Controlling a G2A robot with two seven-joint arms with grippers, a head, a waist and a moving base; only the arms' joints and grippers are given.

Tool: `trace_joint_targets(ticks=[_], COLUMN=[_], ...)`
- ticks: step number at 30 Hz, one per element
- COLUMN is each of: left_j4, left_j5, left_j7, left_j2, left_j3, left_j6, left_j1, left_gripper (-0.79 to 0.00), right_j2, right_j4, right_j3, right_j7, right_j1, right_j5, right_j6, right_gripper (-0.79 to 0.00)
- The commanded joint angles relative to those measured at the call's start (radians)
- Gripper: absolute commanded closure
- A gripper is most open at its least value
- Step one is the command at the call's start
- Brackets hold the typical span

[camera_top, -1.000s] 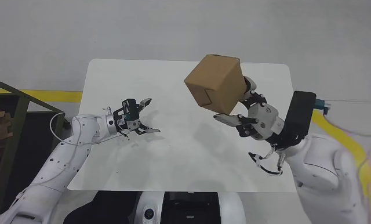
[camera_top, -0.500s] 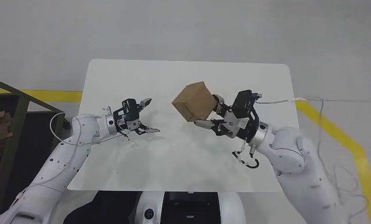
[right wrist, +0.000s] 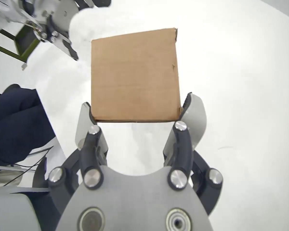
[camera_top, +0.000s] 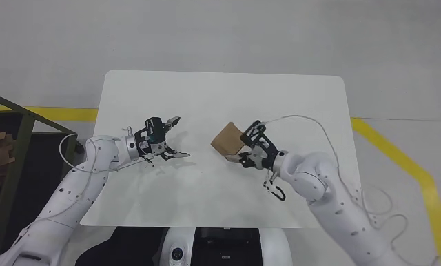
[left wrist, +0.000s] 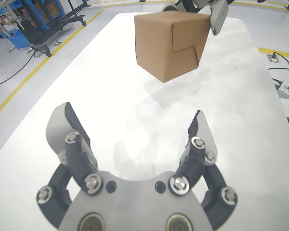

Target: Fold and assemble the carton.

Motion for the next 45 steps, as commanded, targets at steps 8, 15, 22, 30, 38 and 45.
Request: trace_joint_targets(ticks=[8,15,22,30,38,45], left_j4=[0.0,0.0,0.0,0.0,0.0,0.0], left_j5=[0.0,0.0,0.0,0.0,0.0,0.0], left_j7=[0.0,0.0,0.0,0.0,0.0,0.0], left_j2=[0.0,0.0,0.0,0.0,0.0,0.0], left_j3=[0.0,0.0,0.0,0.0,0.0,0.0], left_j6=[0.0,0.0,0.0,0.0,0.0,0.0], left_j1=[0.0,0.0,0.0,0.0,0.0,0.0], left_gripper=[-0.785,-0.785,-0.785,-0.785,-0.785,-0.785], right_j2=[-0.015,-0.028,-0.028,0.01,0.035,0.041], right_j4=[0.067,0.1,0.026,-0.176,-0.181,-0.078], right_j3=[-0.061,-0.095,-0.083,0.118,0.364,0.471], right_j7=[0.029,0.021,-0.008,-0.172,-0.344,-0.39], right_j1=[0.046,0.07,0.041,-0.112,-0.223,-0.174], right_j5=[-0.047,-0.05,-0.03,-0.017,0.051,0.083], right_j6=[0.049,0.081,0.079,0.012,-0.029,-0.008], right_gripper=[-0.382,-0.785,-0.785,-0.785,-0.785,-0.785])
